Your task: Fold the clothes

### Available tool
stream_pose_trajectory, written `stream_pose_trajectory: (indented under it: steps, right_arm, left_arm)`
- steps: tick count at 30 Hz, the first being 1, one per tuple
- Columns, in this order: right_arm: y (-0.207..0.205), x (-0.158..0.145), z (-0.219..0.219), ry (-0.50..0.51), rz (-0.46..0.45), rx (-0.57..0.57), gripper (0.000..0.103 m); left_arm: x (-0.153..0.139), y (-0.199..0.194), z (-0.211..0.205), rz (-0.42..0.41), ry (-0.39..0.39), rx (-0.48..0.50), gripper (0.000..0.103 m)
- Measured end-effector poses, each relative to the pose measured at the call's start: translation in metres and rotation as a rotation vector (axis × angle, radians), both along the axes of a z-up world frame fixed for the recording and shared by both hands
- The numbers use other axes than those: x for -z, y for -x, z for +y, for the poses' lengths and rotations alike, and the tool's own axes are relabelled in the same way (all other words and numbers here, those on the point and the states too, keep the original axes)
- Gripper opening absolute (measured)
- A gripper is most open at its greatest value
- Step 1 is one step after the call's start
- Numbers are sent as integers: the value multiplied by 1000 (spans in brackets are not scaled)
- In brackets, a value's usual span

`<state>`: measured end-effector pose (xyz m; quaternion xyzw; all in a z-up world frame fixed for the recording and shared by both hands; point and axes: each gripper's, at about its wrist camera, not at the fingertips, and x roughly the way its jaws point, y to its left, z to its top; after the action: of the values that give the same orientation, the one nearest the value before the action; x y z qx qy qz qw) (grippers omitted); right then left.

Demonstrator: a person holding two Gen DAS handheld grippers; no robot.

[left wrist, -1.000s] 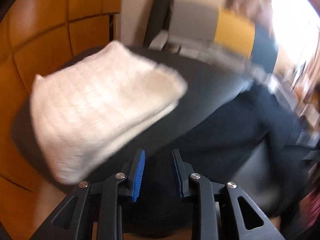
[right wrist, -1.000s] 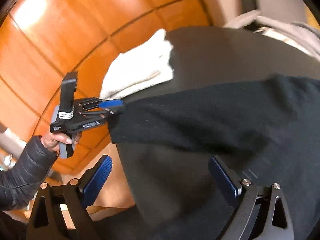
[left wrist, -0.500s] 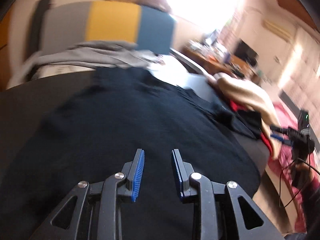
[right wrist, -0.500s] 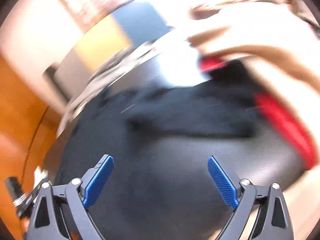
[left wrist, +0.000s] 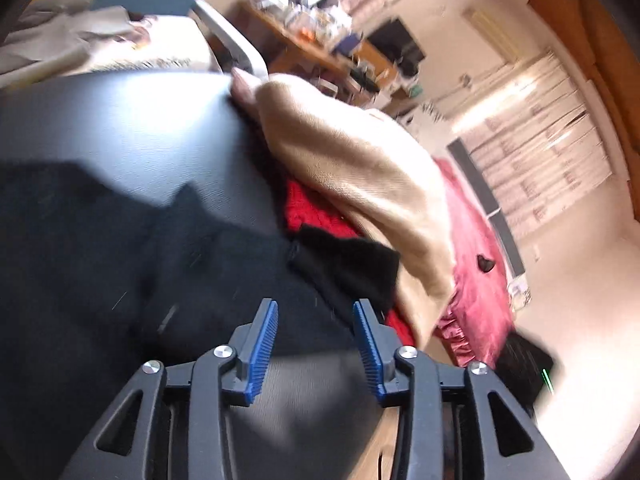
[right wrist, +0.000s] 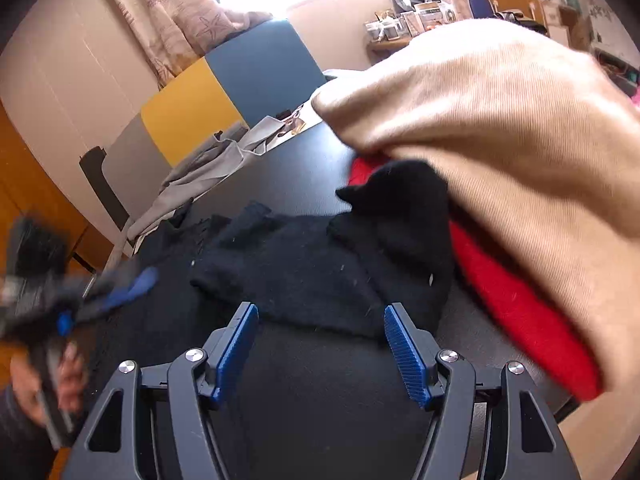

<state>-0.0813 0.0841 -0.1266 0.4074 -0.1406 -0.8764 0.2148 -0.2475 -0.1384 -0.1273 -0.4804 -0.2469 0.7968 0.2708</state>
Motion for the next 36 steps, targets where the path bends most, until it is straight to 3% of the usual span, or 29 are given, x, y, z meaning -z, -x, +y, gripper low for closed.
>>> stream_pose_trajectory:
  steps: [5,9,11,17,23,26,28,30,36]
  right_arm:
    - [-33,-1,-62,-6,29,-271,68]
    - [-62,10,-131,-72,46,-519,68]
    - [-74,16,-158,-89,58,-603,68]
    - [-79,29,-199,-100,74,-684,72]
    - [-69,39,-213,-58,72,-679,78]
    - [-66,40,-215,-48,84,-681,81]
    - [-66,39,-214,-45,94,-684,85]
    - [-67,39,-215,-48,106,-692,88]
    - [-71,39,-221,-75,135,-723,96]
  left_arm:
    - [24,71,48,-43,42,109,45]
    - [28,98,65,0,118,248,48]
    - [29,106,68,6,117,330,49]
    - [38,123,77,1,138,521,52]
    - [49,126,101,19,143,619,52]
    - [52,124,108,41,180,613,46]
    - [52,122,106,48,203,583,22]
    - [47,118,98,64,203,546,5]
    - [5,106,62,154,116,427,4]
